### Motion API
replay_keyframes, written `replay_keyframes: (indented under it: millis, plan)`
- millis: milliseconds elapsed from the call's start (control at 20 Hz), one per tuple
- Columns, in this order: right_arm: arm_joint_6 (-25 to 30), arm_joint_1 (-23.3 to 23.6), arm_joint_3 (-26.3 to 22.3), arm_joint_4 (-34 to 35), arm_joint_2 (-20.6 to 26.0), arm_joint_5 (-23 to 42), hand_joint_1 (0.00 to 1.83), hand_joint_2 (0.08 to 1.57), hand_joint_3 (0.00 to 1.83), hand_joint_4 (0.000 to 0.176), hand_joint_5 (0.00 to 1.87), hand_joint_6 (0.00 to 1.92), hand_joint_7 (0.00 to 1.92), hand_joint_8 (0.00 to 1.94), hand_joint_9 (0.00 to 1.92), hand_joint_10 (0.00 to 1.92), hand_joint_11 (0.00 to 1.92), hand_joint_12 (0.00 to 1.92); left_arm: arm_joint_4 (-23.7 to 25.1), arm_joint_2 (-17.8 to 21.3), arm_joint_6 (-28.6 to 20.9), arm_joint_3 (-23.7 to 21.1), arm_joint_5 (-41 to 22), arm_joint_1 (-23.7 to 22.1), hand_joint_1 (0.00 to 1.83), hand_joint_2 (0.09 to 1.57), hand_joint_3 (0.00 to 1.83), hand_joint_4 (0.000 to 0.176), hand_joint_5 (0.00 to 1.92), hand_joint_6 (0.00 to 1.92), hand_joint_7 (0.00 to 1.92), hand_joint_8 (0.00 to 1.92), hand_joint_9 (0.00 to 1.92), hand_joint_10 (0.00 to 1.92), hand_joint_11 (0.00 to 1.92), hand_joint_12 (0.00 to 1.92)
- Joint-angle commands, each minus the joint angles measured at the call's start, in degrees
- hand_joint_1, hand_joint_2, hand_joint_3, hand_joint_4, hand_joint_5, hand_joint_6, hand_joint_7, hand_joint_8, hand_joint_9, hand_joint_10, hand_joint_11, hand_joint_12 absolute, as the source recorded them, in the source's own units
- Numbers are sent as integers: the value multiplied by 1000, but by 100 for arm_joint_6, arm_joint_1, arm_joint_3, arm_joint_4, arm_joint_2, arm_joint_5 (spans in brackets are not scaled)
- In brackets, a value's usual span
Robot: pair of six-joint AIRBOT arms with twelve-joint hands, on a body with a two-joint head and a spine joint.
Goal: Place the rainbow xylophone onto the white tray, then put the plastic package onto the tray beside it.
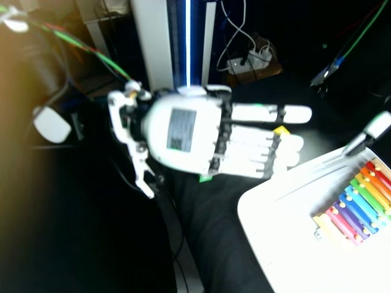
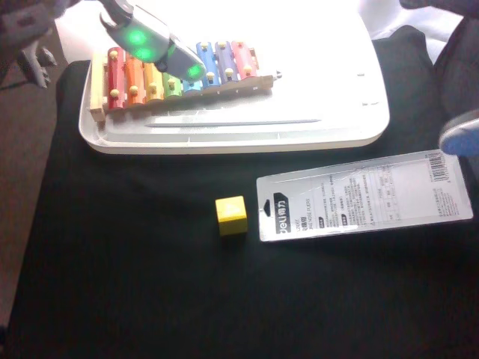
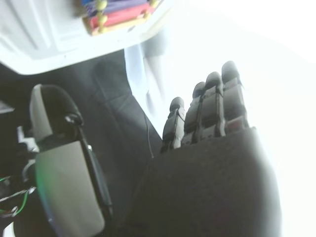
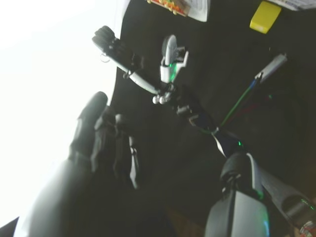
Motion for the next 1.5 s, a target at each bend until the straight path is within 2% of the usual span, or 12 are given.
replay_keyframes:
  millis: [0, 100, 200, 300, 350, 450, 550, 650, 800, 950, 1300, 1450]
  plan:
    - [40, 121, -36, 227, 34, 420, 510, 743, 0, 124, 0, 0, 77, 4, 107, 3, 0, 430, -49, 99, -4, -80, -515, -80, 767, 770, 0, 154, 0, 0, 0, 0, 23, 3, 0, 76]
    - [85, 328, -107, -191, 102, 132, 496, 745, 0, 103, 0, 0, 77, 3, 118, 6, 0, 458, 141, 345, -4, -327, -528, -112, 776, 752, 0, 145, 0, 0, 9, 3, 31, 7, 18, 73]
    - [326, 431, -97, -597, 106, -51, 516, 723, 0, 118, 0, 0, 62, 3, 51, 6, 0, 292, 285, 536, -3, -536, -565, -165, 822, 741, 0, 133, 0, 0, 58, 18, 52, 12, 59, 88]
    - [602, 500, -76, -987, 105, -232, 564, 712, 2, 140, 0, 0, 63, 0, 72, 5, 0, 342, 410, 702, -2, -729, -605, -237, 829, 700, 0, 54, 0, 0, 126, 10, 123, 13, 146, 138]
    - [688, 555, -72, -1254, 104, -420, 558, 712, 1, 122, 0, 0, 43, 1, 39, 5, 0, 264, 488, 797, 2, -836, -621, -267, 825, 701, 0, 36, 0, 0, 131, 9, 131, 13, 150, 144]
    - [878, 594, -53, -1615, 100, -685, 623, 723, 2, 140, 0, 0, 3, 0, 1, 0, 0, 30, 509, 948, 25, -979, -691, -275, 830, 693, 0, 57, 0, 0, 123, 3, 107, 1, 79, 117]
    - [1041, 593, -41, -1882, 93, -849, 590, 692, 0, 94, 0, 0, 0, 0, 0, 0, 0, 0, 509, 1080, 133, -1135, -683, -276, 891, 689, 0, 84, 0, 0, 103, 0, 87, 0, 46, 106]
    - [1173, 592, -29, -2133, 68, -1028, 519, 654, 0, 87, 0, 0, 20, 7, 13, 5, 53, 24, 528, 1215, 255, -1299, -648, -274, 892, 701, 2, 64, 0, 0, 79, 0, 72, 0, 50, 107]
    - [1312, 591, -25, -2472, 31, -1270, 700, 661, 0, 66, 0, 0, 0, 0, 0, 0, 0, 0, 538, 1325, 298, -1422, -714, -276, 917, 705, 2, 80, 0, 0, 79, 0, 63, 0, 17, 92]
    - [1482, 591, 56, -2745, -83, -1430, 753, 657, 0, 8, 0, 0, 91, 7, 89, 14, 141, 79, 478, 1406, 400, -1504, -734, -281, 894, 706, 3, 74, 0, 0, 70, 1, 70, 3, 48, 106]
    - [1818, 590, 244, -3274, -296, -1789, 700, 650, 5, 0, 0, 0, 140, 5, 162, 0, 220, 153, 461, 1560, 547, -1671, -728, -274, 864, 724, 5, 99, 0, 0, 60, 0, 71, 3, 7, 95]
    - [1873, 590, 256, -3398, -296, -1877, 645, 676, 9, 35, 0, 0, 85, 0, 146, 6, 259, 174, 461, 1567, 547, -1678, -728, -263, 857, 718, 1, 62, 0, 0, 83, 8, 107, 14, 38, 111]
